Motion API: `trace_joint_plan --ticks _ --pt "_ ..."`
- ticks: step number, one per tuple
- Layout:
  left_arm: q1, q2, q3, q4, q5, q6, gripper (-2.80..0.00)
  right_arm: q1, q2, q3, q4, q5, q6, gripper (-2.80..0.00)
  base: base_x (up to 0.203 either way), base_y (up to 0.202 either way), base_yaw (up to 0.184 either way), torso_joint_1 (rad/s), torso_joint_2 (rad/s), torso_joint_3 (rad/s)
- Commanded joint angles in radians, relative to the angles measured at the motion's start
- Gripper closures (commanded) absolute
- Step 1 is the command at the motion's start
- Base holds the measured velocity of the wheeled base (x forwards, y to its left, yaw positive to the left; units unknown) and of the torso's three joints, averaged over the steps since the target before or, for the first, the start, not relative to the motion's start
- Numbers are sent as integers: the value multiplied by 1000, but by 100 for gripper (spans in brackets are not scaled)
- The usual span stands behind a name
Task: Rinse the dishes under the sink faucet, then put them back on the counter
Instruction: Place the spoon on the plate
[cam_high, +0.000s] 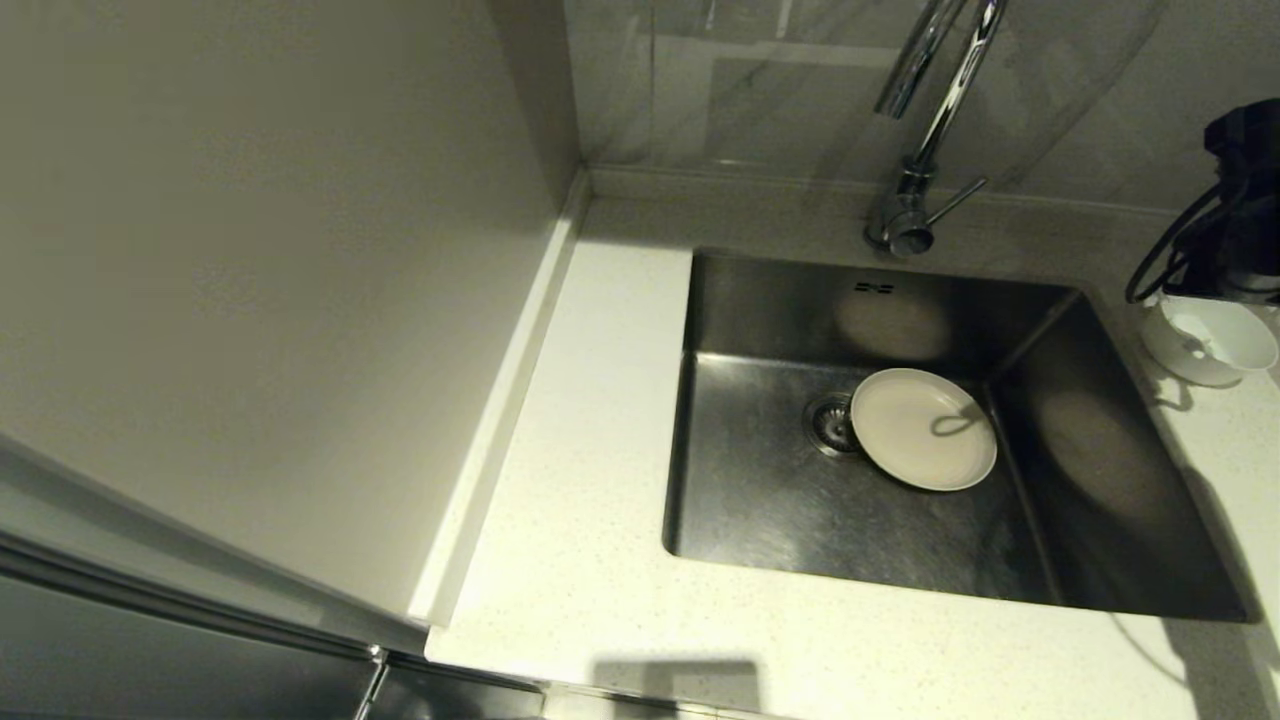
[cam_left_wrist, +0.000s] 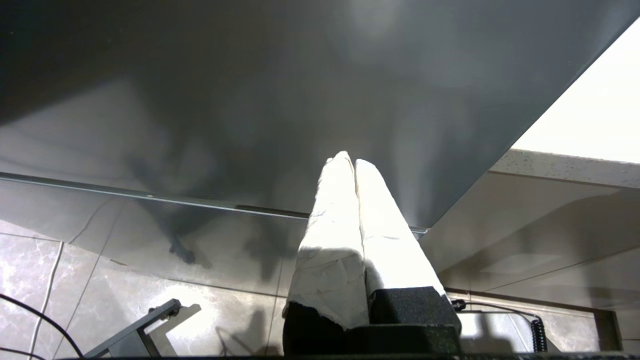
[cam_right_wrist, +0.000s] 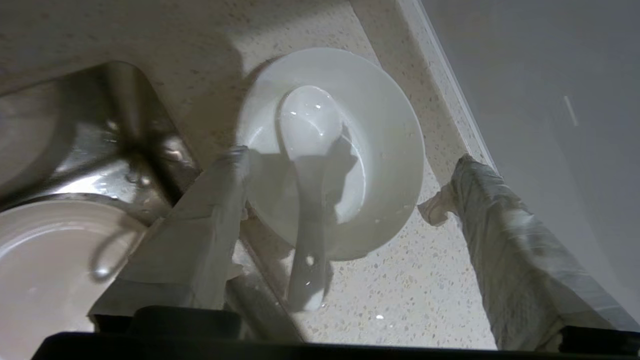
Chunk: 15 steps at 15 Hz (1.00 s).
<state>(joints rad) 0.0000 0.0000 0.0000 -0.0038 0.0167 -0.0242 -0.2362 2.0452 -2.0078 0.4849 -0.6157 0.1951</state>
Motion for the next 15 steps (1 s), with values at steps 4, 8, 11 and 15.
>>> trace_joint_plan --ticks 4,8,11,15 --pt "0 -3 0 -1 0 0 0 -3 20 11 -8 -4 1 -280 0 0 0 0 0 0" --pt "0 -3 0 -1 0 0 0 -5 34 27 -6 -4 6 -280 0 0 0 0 0 0" --pt "0 -3 0 -1 0 0 0 -5 51 27 -7 -3 10 -280 0 0 0 0 0 0" --pt "0 -3 0 -1 0 0 0 -8 70 26 -15 -2 32 -280 0 0 0 0 0 0"
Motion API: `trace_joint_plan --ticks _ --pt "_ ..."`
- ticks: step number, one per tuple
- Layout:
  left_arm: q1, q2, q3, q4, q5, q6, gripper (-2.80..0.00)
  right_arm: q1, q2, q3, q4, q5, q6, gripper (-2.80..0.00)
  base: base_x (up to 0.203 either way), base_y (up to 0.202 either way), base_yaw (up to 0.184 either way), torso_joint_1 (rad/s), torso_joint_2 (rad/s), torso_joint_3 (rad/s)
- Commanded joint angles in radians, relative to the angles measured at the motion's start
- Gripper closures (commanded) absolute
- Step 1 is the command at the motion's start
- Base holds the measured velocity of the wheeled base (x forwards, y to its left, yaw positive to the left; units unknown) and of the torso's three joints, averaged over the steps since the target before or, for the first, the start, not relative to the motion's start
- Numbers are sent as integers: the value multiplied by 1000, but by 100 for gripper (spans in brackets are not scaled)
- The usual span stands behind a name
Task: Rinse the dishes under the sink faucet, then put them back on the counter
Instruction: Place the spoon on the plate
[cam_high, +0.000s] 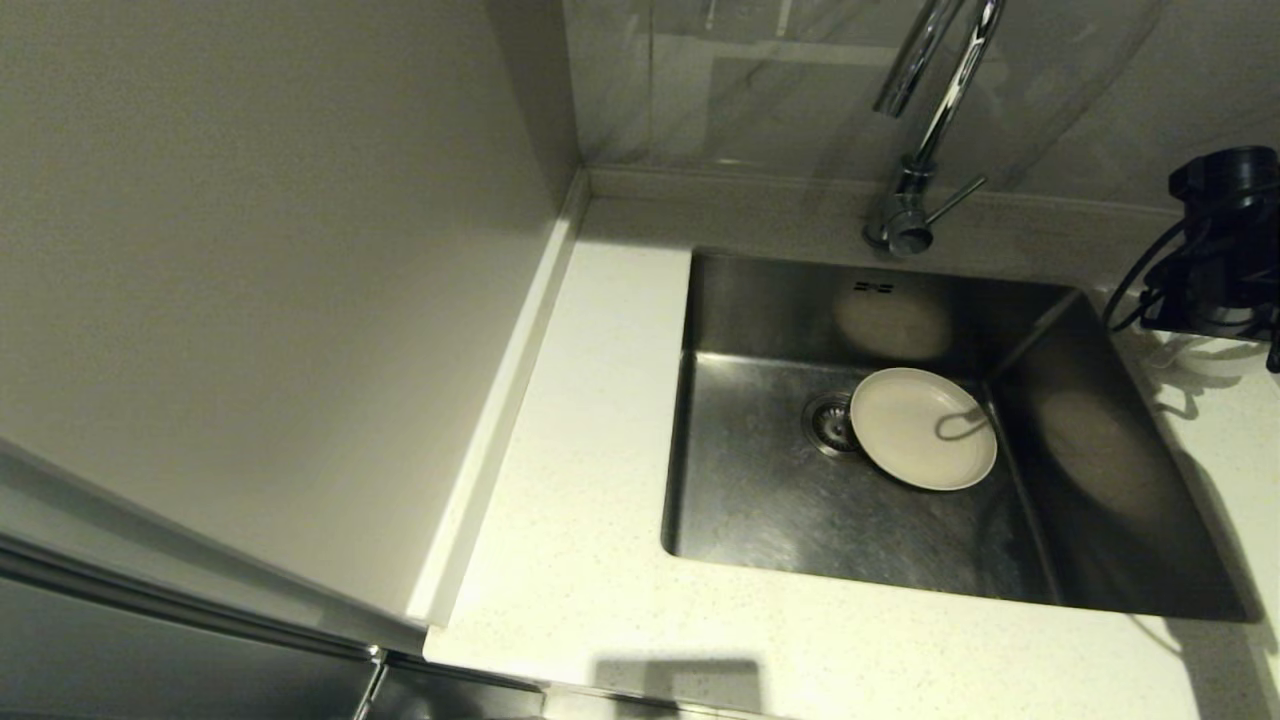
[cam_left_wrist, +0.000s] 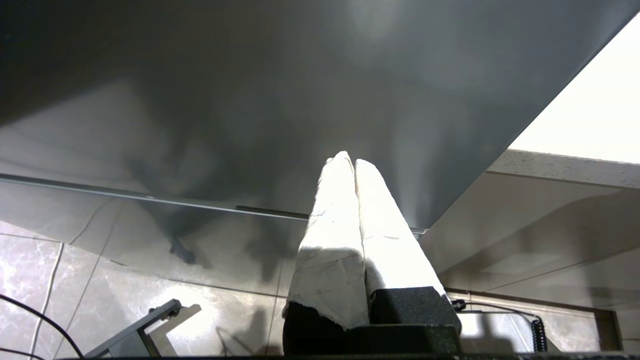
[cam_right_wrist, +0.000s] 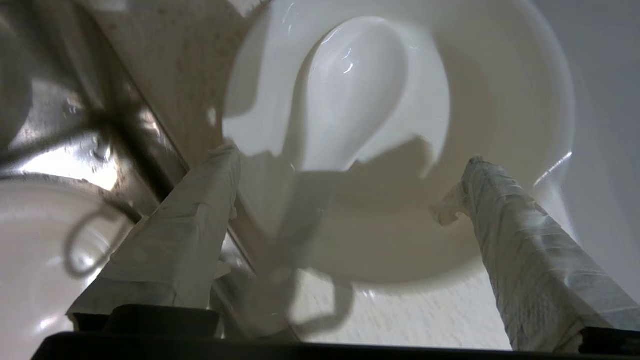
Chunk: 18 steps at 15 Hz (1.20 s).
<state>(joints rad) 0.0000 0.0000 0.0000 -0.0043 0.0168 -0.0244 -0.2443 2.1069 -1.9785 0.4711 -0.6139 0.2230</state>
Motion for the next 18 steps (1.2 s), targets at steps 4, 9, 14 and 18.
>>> trace_joint_plan --ticks 4,9,14,18 --pt "0 -3 0 0 0 0 0 -10 4 -3 -53 6 26 -280 0 0 0 0 0 0" --pt "0 -3 0 0 0 0 0 -17 4 -3 -89 20 26 -280 0 0 0 0 0 0" --pt "0 -3 0 0 0 0 0 -17 -2 -3 -92 16 8 -280 0 0 0 0 0 0" --pt "0 -3 0 0 0 0 0 -31 -52 1 -77 22 -114 -280 0 0 0 0 0 0"
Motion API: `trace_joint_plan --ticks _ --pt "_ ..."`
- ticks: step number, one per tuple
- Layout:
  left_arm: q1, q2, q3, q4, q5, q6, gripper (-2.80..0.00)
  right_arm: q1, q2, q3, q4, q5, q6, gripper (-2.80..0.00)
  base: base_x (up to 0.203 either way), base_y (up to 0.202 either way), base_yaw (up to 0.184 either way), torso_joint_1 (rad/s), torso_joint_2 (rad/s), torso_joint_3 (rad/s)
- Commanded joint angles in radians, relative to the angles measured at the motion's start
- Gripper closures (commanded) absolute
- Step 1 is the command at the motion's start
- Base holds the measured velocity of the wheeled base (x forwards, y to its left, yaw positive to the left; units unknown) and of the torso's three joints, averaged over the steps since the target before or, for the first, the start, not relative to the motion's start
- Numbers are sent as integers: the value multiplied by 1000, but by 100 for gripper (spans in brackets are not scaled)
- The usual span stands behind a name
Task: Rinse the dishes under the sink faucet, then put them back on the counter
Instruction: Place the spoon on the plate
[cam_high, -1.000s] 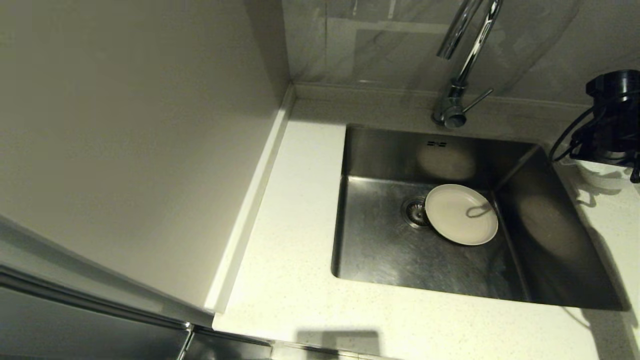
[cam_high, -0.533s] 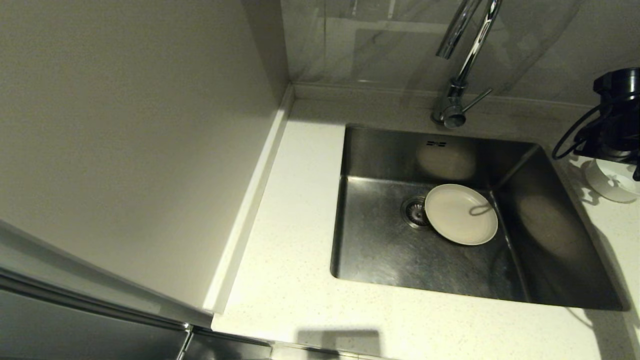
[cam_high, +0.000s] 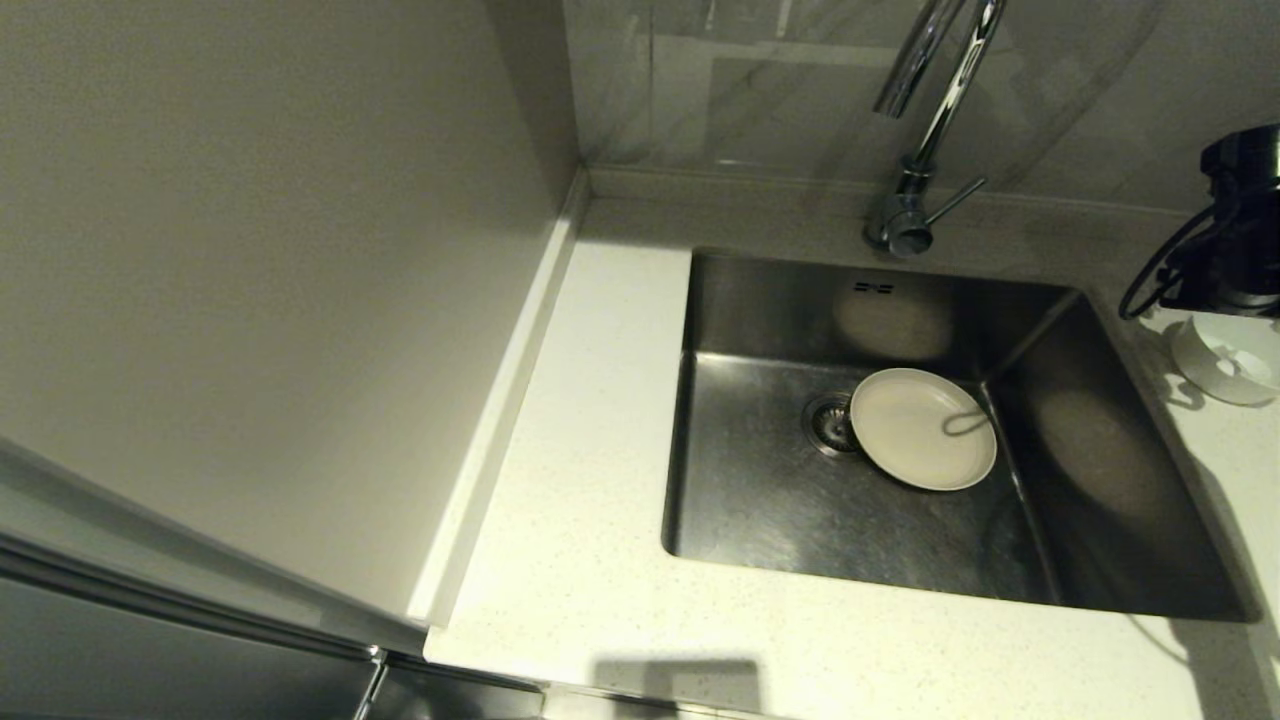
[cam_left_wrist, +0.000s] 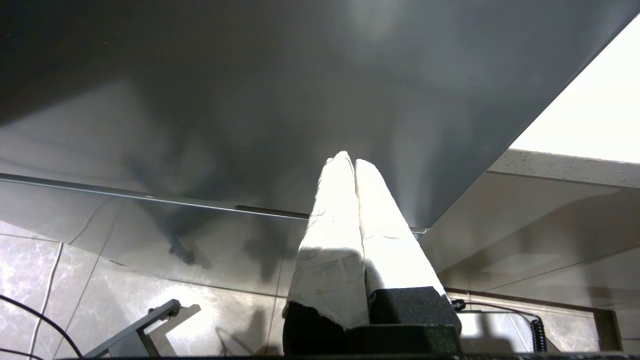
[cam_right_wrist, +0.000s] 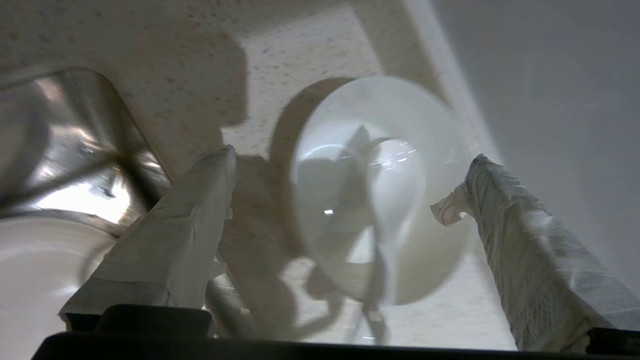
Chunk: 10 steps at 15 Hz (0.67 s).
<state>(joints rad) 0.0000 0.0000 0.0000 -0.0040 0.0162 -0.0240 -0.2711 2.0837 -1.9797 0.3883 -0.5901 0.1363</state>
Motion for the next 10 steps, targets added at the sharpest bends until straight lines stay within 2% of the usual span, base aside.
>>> trace_joint_plan --ticks 1,5,7,10 --pt "0 -3 0 -1 1 -1 0 -5 -54 5 30 8 -77 -280 0 0 0 0 0 0" --pt "0 -3 0 -1 1 -1 0 1 -138 14 92 77 -337 -280 0 0 0 0 0 0" --pt "0 -3 0 -1 1 -1 0 6 -123 6 78 93 -362 -280 0 0 0 0 0 0" --pt "0 -3 0 -1 1 -1 0 3 -90 12 4 -27 -314 -280 0 0 0 0 0 0"
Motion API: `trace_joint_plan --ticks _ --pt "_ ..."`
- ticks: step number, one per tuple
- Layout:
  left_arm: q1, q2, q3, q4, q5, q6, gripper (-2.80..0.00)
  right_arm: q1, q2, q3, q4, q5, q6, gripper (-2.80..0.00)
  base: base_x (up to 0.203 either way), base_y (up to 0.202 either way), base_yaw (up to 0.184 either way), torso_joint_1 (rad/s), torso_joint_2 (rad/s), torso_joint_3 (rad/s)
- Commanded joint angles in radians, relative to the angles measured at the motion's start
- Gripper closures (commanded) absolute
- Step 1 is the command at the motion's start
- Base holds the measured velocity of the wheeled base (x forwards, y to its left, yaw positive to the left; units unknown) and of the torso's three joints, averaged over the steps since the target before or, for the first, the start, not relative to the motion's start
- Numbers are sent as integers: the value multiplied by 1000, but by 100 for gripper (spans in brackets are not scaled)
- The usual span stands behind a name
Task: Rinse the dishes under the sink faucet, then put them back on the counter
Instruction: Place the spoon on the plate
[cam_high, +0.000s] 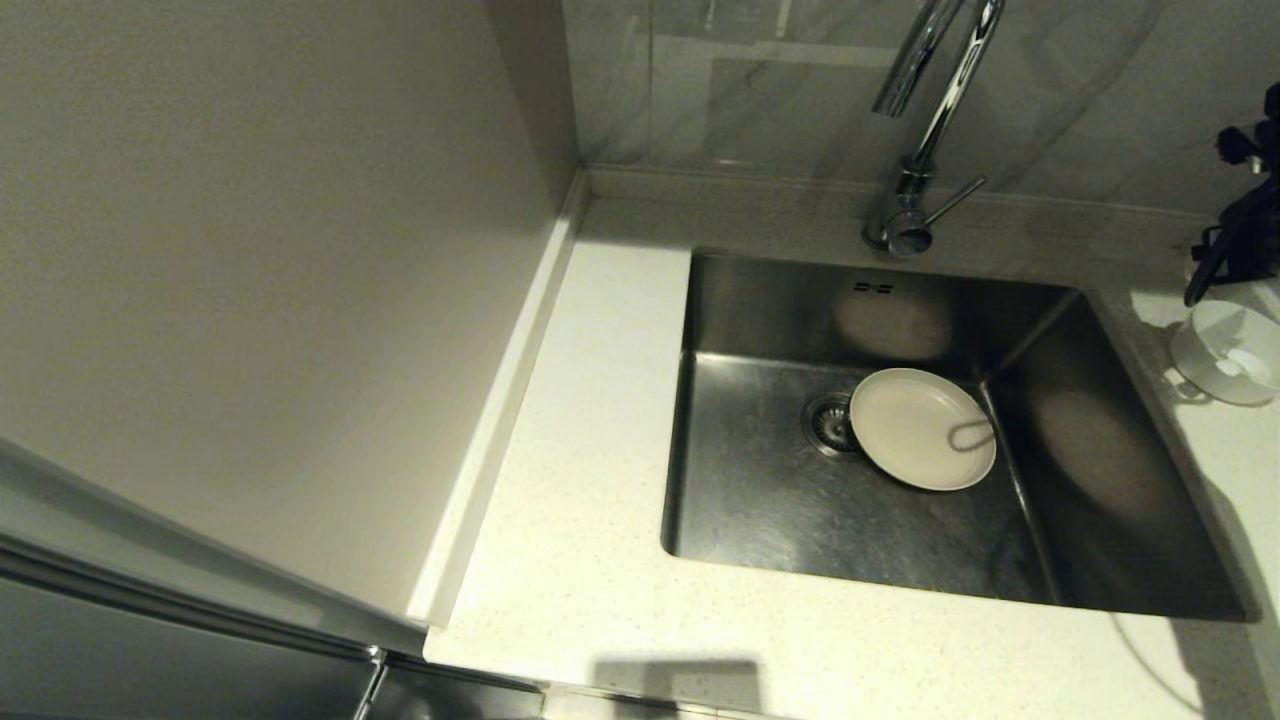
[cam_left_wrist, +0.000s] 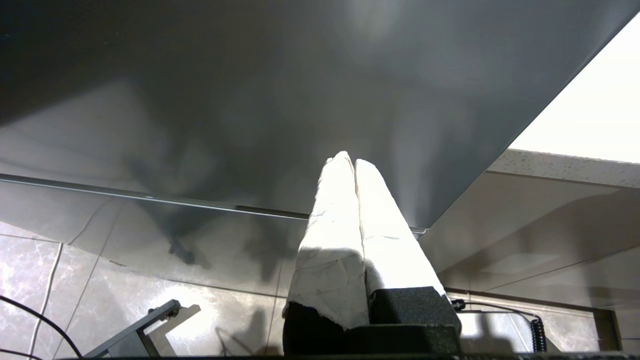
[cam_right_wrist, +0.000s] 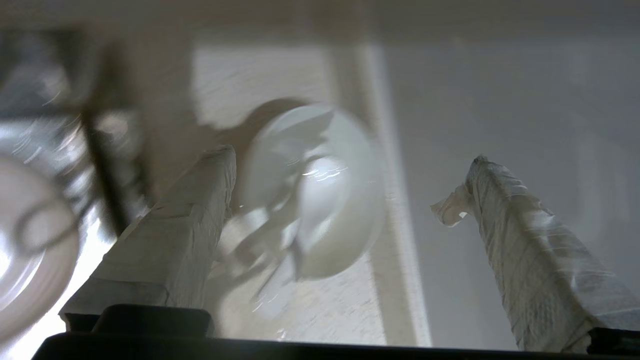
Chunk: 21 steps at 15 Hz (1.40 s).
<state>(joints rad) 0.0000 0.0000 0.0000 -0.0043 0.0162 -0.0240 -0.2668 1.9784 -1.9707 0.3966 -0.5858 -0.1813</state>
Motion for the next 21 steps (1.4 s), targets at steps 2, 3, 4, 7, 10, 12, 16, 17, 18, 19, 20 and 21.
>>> trace_joint_plan --ticks 2,3,4,7,10,12,16,17,18,19,20,21 --pt "0 -3 0 0 1 -1 0 -2 32 4 -7 -92 38 -280 0 0 0 0 0 0" --pt "0 -3 0 0 1 -1 0 -1 42 4 -7 -98 62 -280 0 0 0 0 0 0" --pt "0 -3 0 0 1 -1 0 0 48 4 -7 -101 90 -280 0 0 0 0 0 0" --pt "0 -3 0 0 1 -1 0 10 75 6 -2 -117 248 -280 0 0 0 0 0 0" --pt "0 -3 0 0 1 -1 0 14 92 2 26 -139 417 -280 0 0 0 0 0 0" --pt "0 -3 0 0 1 -1 0 14 91 1 90 -136 505 -280 0 0 0 0 0 0" --pt "0 -3 0 0 1 -1 0 41 97 -2 125 -58 507 -280 0 0 0 0 0 0" --pt "0 -3 0 0 1 -1 0 50 102 -2 125 -51 496 -280 0 0 0 0 0 0" --pt "0 -3 0 0 1 -1 0 62 106 -2 125 -47 490 -280 0 0 0 0 0 0" --pt "0 -3 0 0 1 -1 0 73 111 -2 124 -39 485 -280 0 0 0 0 0 0" --pt "0 -3 0 0 1 -1 0 79 114 -2 123 -36 474 -280 0 0 0 0 0 0" --pt "0 -3 0 0 1 -1 0 80 117 -3 120 -35 474 -280 0 0 0 0 0 0"
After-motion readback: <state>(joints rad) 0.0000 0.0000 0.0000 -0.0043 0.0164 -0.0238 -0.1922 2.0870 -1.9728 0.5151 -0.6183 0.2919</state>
